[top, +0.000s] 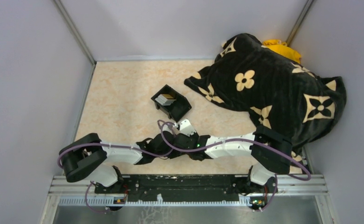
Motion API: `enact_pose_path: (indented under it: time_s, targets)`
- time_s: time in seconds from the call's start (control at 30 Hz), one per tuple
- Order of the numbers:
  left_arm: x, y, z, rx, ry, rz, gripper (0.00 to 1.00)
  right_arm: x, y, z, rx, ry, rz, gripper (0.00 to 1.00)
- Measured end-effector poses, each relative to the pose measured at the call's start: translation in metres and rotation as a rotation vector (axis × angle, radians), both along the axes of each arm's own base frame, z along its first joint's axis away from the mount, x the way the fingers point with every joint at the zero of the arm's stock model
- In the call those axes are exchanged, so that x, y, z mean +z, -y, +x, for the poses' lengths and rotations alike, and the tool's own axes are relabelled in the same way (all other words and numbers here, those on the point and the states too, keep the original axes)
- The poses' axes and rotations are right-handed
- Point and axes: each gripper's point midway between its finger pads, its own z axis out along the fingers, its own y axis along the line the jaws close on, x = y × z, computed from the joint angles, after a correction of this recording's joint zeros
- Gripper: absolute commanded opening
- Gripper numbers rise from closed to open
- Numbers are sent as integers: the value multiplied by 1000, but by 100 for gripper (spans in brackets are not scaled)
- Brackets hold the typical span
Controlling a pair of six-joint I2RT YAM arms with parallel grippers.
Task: Put the credit cards into the card holder
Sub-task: Close the card holder at the center of the board.
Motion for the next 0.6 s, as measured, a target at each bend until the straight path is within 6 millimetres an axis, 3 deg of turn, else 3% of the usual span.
enact_pose_path:
  time_s: [0.6]
  targets:
    - [-1,3,-1,9,-1,-69,30,2,-5,1,2,-4,22,0]
